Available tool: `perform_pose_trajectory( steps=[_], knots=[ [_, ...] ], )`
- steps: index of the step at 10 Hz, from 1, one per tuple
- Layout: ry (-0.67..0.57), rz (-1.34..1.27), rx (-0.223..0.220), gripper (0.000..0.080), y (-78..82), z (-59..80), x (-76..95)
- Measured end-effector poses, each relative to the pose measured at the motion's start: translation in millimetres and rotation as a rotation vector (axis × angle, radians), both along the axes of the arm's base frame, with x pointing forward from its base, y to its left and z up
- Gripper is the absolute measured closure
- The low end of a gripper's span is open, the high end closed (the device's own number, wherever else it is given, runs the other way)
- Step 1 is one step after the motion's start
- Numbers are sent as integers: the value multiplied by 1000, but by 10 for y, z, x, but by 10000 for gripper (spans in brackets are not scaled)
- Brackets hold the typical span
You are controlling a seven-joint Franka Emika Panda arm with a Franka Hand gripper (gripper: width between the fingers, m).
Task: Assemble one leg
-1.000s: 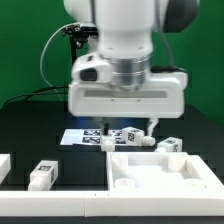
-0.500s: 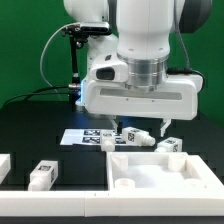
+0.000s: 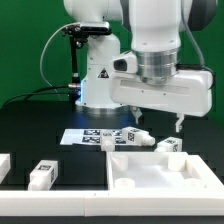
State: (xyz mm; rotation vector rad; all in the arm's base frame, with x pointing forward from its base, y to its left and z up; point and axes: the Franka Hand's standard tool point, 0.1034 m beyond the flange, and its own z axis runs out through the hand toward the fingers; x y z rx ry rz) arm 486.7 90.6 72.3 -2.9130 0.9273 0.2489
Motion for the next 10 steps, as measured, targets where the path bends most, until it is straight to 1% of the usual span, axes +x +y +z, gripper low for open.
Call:
perform_pose_trajectory(
  steps=[3, 4, 5, 6, 7, 8, 9, 10],
  knots=[
    [0, 11, 1, 150, 5, -17, -10],
    [-10, -34, -3, 150, 67, -116, -95],
    [-10, -38, -3, 150, 165, -267, -243],
    [-7, -33, -6, 150, 260, -396, -322],
    [-1, -30, -10, 150, 326, -487, -362],
    [13, -23, -13, 150, 385, -568, -409],
    [26, -16, -12, 150, 426, -596, -408],
    [22, -13, -11, 150, 421, -591, -393]
  ],
)
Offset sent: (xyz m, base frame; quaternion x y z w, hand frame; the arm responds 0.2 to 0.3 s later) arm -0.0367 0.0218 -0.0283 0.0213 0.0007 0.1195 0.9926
